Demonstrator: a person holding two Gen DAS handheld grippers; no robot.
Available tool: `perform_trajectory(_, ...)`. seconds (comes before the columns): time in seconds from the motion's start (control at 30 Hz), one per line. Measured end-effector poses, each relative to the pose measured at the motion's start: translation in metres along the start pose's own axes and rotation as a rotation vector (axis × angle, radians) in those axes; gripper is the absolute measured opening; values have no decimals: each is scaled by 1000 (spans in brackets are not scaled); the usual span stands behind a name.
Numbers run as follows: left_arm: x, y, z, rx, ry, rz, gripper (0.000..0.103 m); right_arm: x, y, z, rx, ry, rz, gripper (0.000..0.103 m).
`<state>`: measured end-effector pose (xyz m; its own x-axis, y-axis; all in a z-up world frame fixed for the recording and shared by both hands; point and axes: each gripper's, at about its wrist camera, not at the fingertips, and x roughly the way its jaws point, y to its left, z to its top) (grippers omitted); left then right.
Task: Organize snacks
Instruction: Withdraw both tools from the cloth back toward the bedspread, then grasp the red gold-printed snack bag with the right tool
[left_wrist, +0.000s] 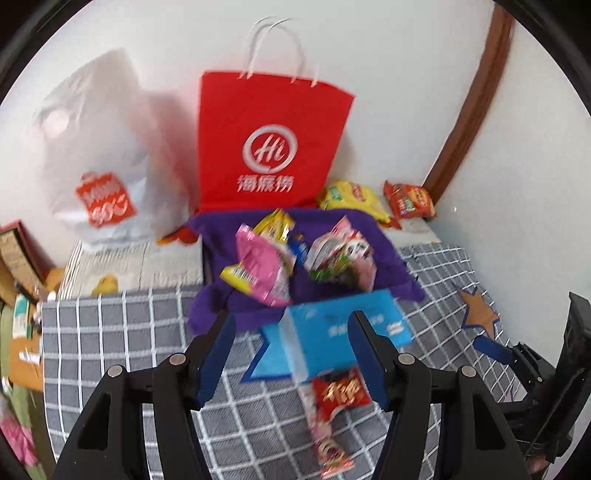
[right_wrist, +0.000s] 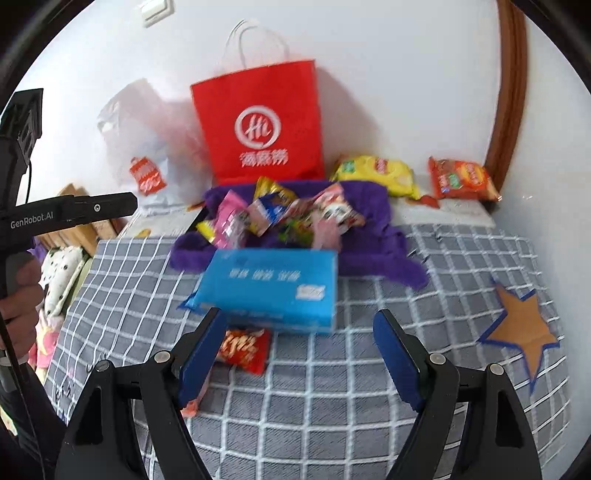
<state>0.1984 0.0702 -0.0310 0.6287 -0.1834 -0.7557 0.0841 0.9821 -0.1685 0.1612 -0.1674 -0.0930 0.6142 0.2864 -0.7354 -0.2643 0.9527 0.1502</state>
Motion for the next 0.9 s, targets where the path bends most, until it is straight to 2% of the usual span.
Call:
perform_trajectory(0.03,1,5,-5,-11,7,4,61,4,3,-4,-3,13,14,81)
perform_trajectory(0.1,3,15,-16,-31,22,9,61,13,11,-12,-10,29,25,72)
perform_trajectory(0.2,9,27,-31,-53,41,21,61,31,22,-23,-23,72,46,64)
perform_trajectory(0.3,15,36,-44,-61,55,28,61,50,31,-31,-17,117,76,64)
perform_trajectory(0.43,25,46,-59,-72,71,47,61,72,40,-36,-5,126,86,64)
perform_trajectory(0.73,38,66,-83,-107,112,34,61,116,51,-38,58,214,158,64)
perform_trajectory(0.9,39,72,-87,-113,114,38,61,127,60,-40,45,210,123,66)
